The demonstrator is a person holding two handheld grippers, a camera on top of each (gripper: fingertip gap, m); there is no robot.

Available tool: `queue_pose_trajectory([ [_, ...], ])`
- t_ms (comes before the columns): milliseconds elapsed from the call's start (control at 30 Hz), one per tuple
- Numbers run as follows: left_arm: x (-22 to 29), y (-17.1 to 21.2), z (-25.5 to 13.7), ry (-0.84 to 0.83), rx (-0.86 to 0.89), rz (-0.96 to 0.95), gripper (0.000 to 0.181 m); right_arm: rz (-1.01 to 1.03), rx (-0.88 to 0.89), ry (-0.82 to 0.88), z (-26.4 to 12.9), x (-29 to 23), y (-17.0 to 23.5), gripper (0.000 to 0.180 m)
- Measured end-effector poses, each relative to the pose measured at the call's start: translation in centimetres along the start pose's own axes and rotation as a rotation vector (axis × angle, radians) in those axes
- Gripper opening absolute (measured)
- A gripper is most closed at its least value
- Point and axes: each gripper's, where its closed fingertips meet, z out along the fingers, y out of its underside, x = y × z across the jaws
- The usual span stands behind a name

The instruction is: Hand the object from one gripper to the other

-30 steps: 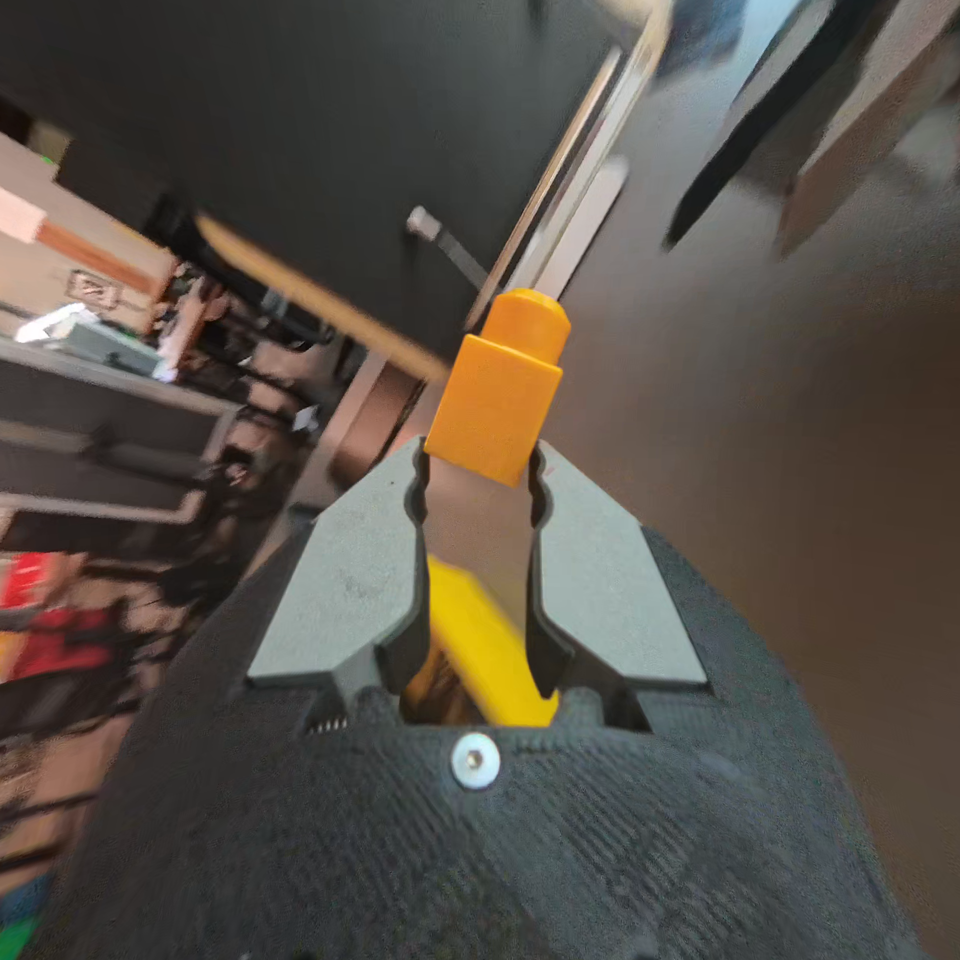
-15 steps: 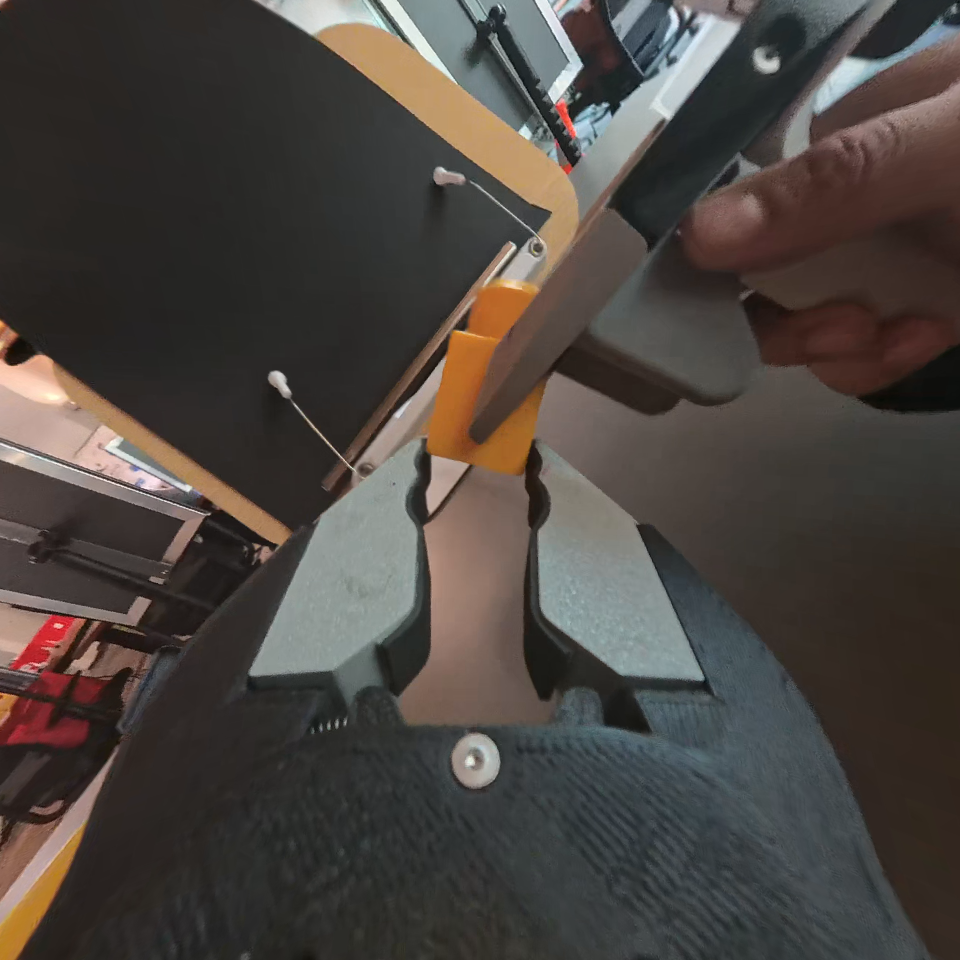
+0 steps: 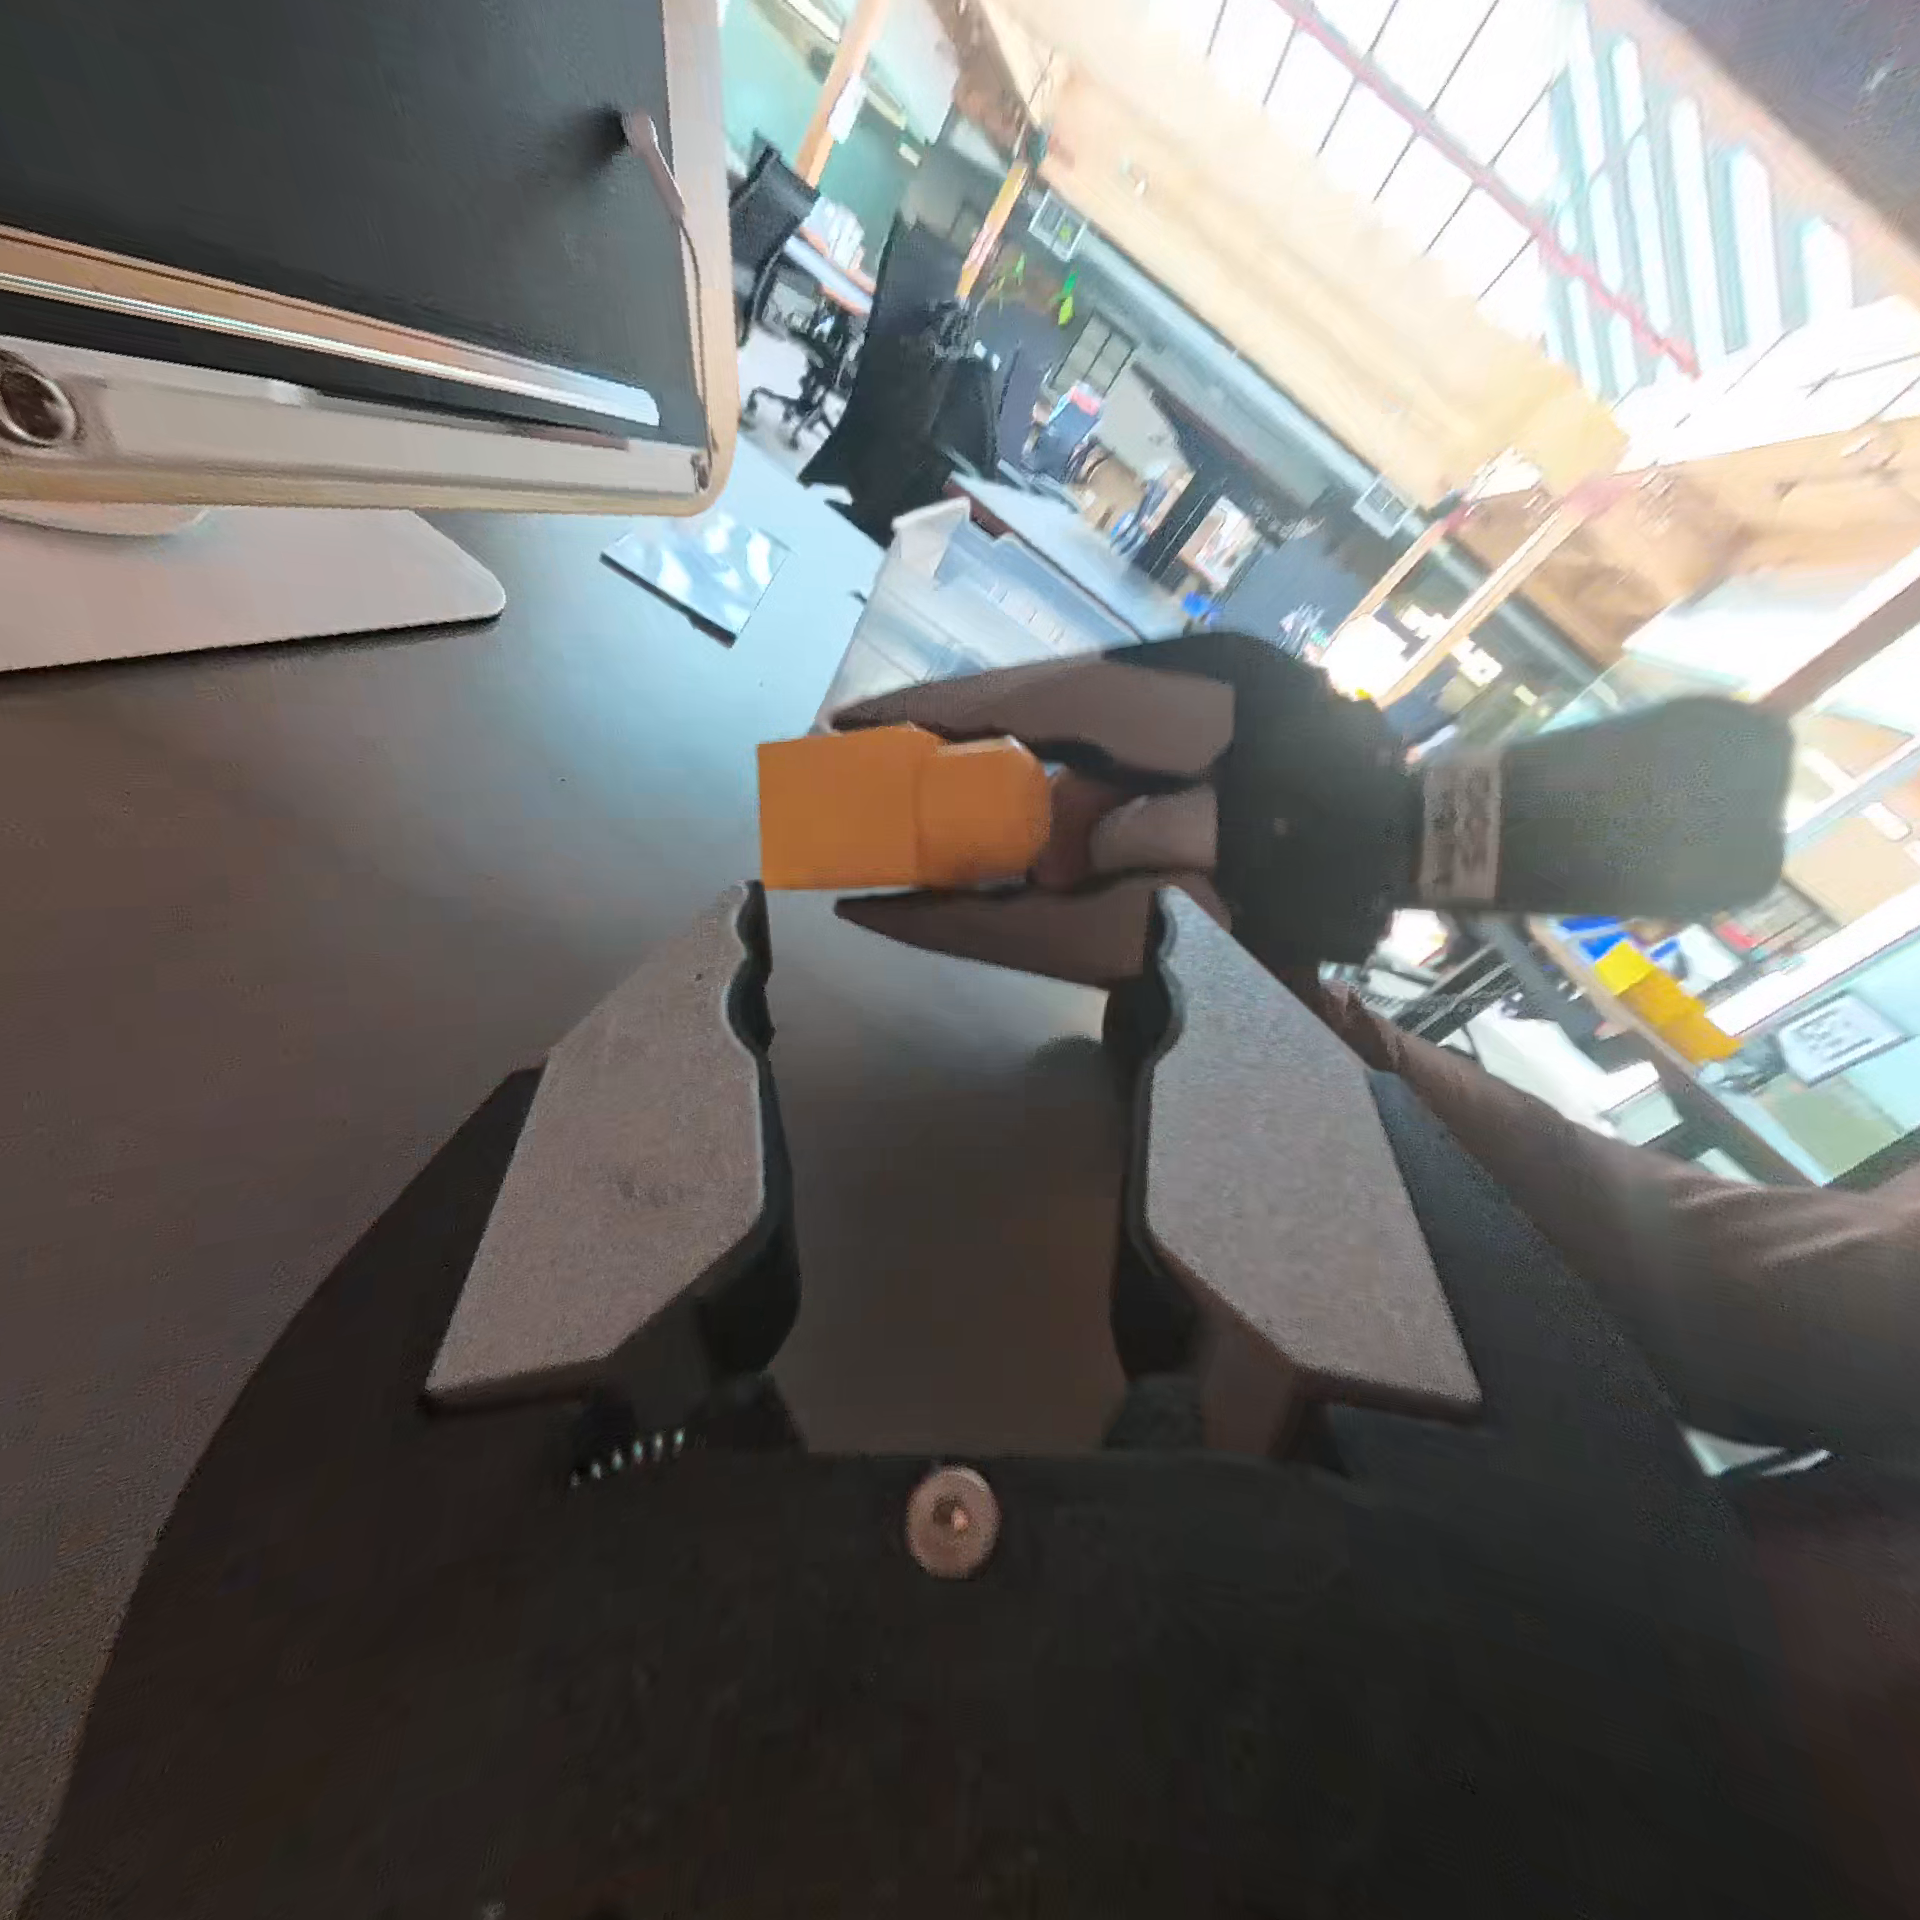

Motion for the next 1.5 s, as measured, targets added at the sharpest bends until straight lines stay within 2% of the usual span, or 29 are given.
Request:
queue_pose_trajectory([
  [100,-0.8,0.0,-0.3,-0.027,0.001,-0.013,0.071,-0.124,0.032,0.023,-0.3,-1.0,-1.4,0.034],
  [200,-0.1,0.7,0.2,0.032,-0.035,-0.039,0.079,-0.133,0.079,-0.002,-0.7,-2.1,-2.9,0.034],
  [300,1.3,1.4,0.6,0.108,-0.064,-0.029,0.067,-0.146,0.097,-0.021,-0.7,-2.9,-3.4,0.033],
  [533,0.7,1.9,0.8,0.050,-0.103,0.128,0.067,-0.113,0.078,-0.044,-0.3,-3.3,-2.8,0.036],
  [667,0.9,0.2,0.3,0.015,-0.028,0.236,0.067,0.109,0.115,-0.141,-0.8,-2.5,-2.6,0.052],
  [767,0.6,-2.2,-0.9,-0.064,0.083,0.347,0.066,0.365,0.167,-0.264,-1.4,-1.6,-2.3,0.054],
  [900,1.4,-3.4,-1.7,-0.185,0.150,0.677,0.067,0.822,0.291,-0.510,-2.5,-0.4,-2.8,0.067],
  [1000,3.7,-2.6,-1.0,-0.181,0.160,0.942,0.067,1.195,0.476,-0.774,-4.1,0.8,-4.5,0.070],
  [1067,4.6,-2.1,-0.5,-0.204,0.163,1.075,0.067,1.343,0.524,-0.931,-4.8,0.7,-5.0,0.068],
  [1167,5.1,-1.1,0.1,-0.207,0.139,1.197,0.067,1.379,0.520,-1.057,-5.1,-0.6,-5.9,0.068],
  [1233,5.1,-0.1,0.7,-0.216,0.097,1.292,0.067,1.387,0.574,-1.112,-5.7,-0.7,-7.0,0.054],
  [1300,5.4,0.0,0.9,-0.236,0.113,1.378,0.067,1.391,0.557,-1.125,-5.5,-1.1,-7.1,0.039],
  [1500,5.2,0.0,1.0,-0.248,0.107,1.355,0.067,1.382,0.547,-1.123,-5.5,-1.0,-6.8,0.033],
])
